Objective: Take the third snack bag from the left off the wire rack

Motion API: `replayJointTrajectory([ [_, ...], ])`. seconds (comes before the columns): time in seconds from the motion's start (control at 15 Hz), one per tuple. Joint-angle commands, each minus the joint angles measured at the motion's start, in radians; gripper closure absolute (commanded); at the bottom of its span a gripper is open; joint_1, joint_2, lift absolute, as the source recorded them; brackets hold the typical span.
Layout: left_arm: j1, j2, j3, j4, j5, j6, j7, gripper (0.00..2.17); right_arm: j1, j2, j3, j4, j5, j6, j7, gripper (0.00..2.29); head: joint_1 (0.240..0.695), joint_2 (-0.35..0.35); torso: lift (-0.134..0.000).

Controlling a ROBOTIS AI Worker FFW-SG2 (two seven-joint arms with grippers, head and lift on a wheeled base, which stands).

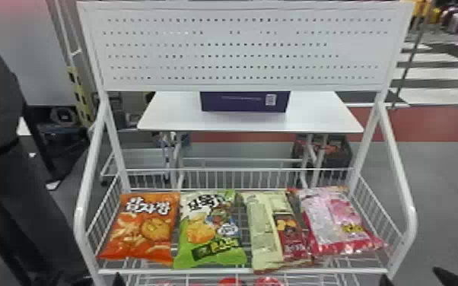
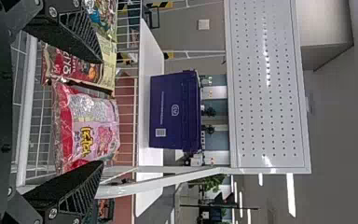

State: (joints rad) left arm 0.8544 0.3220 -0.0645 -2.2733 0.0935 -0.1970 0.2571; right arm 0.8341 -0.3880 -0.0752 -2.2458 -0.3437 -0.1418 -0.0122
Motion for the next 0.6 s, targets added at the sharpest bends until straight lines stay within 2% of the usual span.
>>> replayJointTrajectory([
  [0.0,0.000,-0.001,-0.002,0.000,-0.002,0.000,0.001,0.17,-0.003,0.001,0.000,0.005,0.000,0.003,0.000,0.13,0.499,0.000,0.000],
  [0.13,0.006,-0.004,-0.011,-0.003,-0.008,-0.006,0.001,0.17,-0.066,0.003,0.032,0.054,0.011,0.003,-0.002,0.13,0.499,0.000,0.000],
  [0.33,-0.002,-0.008,-0.025,0.009,-0.014,-0.003,-0.001,0.17,-0.254,0.003,0.135,0.146,0.034,0.064,-0.006,0.13,0.499,0.000,0.000],
  [0.53,-0.009,-0.008,-0.031,0.018,-0.014,0.000,-0.001,0.17,-0.472,0.049,0.244,0.268,0.043,0.221,-0.012,0.13,0.499,0.000,0.000],
])
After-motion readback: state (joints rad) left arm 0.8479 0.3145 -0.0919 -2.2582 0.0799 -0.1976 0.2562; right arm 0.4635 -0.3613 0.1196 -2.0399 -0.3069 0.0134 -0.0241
